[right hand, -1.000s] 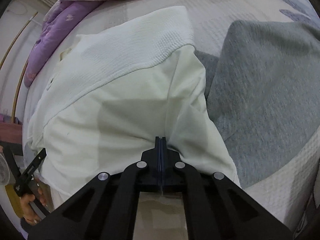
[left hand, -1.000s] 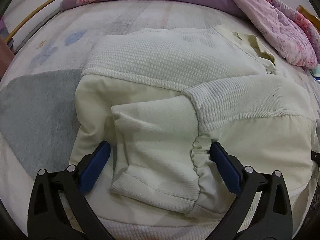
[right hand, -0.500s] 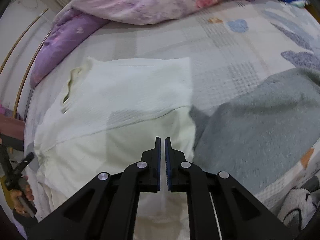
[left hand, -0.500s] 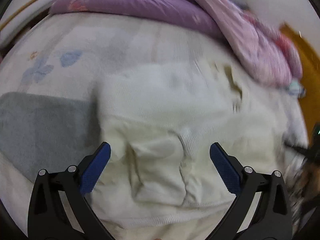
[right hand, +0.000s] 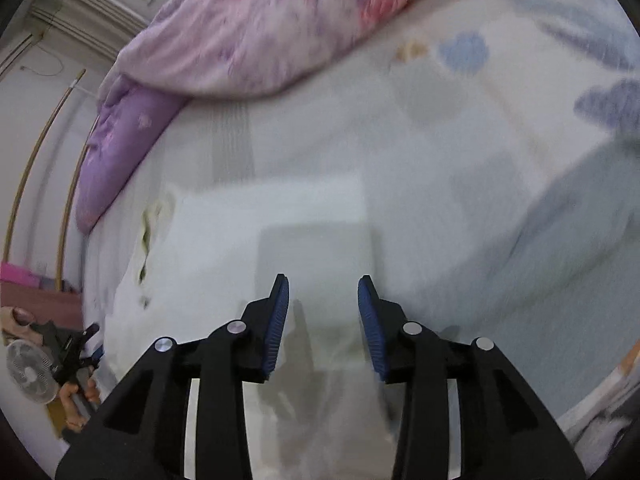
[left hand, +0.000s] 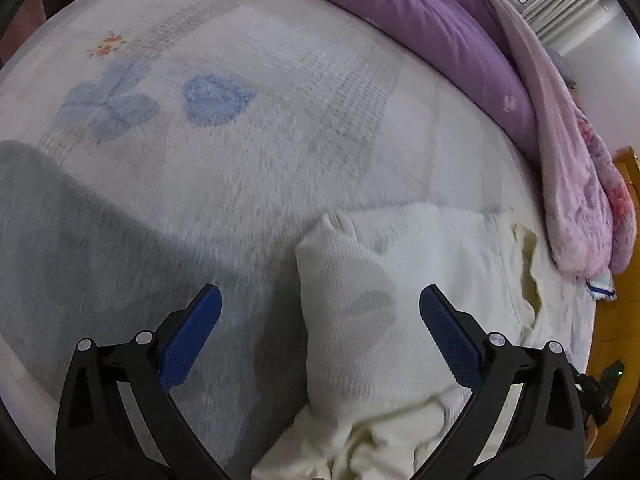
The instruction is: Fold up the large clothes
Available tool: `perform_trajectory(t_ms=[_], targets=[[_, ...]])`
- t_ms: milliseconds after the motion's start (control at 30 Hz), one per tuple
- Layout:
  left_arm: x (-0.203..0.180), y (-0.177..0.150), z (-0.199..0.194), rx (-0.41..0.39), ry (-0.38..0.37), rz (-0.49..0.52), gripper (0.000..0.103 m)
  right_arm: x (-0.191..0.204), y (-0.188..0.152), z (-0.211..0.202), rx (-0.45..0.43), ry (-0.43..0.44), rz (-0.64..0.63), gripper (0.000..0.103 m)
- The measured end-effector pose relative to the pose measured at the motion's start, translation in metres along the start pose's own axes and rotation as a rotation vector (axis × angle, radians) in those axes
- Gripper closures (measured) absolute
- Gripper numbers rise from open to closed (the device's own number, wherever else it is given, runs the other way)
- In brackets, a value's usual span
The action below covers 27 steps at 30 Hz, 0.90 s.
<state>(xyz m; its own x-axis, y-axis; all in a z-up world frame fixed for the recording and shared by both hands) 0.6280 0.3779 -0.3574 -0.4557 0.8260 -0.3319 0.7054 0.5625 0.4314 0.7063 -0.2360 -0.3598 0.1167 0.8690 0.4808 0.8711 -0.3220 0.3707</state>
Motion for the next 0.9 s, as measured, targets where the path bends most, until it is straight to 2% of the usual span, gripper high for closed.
perform_trajectory(t_ms=[133,167,233,333,400,467,600,733,867,900], targets=[[-0.010,0.007,0.017,0.008,0.020,0.056,0.007,-0.007,0.012,0.012,0.034,-0.040,0.002,0.067],[-0.012,0.008,0.020,0.015,0.022,0.069,0.018,-0.008,0.013,0.016,0.040,-0.054,0.001,0.067],[-0.014,0.007,0.029,0.048,0.018,0.082,0.025,-0.014,0.017,0.023,0.057,-0.074,0.001,0.066],[-0.013,0.009,0.033,0.064,0.021,0.087,0.027,-0.019,0.027,0.032,0.070,-0.086,0.036,0.065],[-0.013,0.008,0.035,0.071,0.014,0.080,0.031,-0.018,0.032,0.038,0.093,-0.075,0.034,0.058],[-0.011,0.006,0.034,0.070,0.016,0.086,0.035,-0.014,0.034,0.045,0.114,-0.058,0.045,0.058],[-0.012,0.006,0.038,0.071,0.015,0.087,0.036,-0.009,0.036,0.055,0.118,-0.050,0.045,0.058],[-0.013,0.005,0.043,0.072,0.016,0.086,0.036,-0.021,0.035,0.071,0.117,-0.119,0.077,0.058],[-0.015,0.008,0.045,0.068,0.016,0.096,0.039,-0.028,0.033,0.083,0.109,-0.059,0.153,0.056],[-0.015,0.008,0.045,0.066,0.015,0.094,0.040,-0.028,0.033,0.084,0.106,-0.051,0.158,0.060]])
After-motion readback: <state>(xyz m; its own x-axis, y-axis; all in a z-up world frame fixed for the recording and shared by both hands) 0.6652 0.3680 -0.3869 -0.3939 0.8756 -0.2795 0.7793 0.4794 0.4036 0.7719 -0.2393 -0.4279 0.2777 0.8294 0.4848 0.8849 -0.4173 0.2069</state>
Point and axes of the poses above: each gripper's, at about its wrist camera, not at the fingertips, and z roughly the way its jaws point, x to its left, y to its top, the point moved 5 cm from there along z, roughly the way its jaws point, and after that the axes turned 10 degrees about -x, right-handed, at the moved point
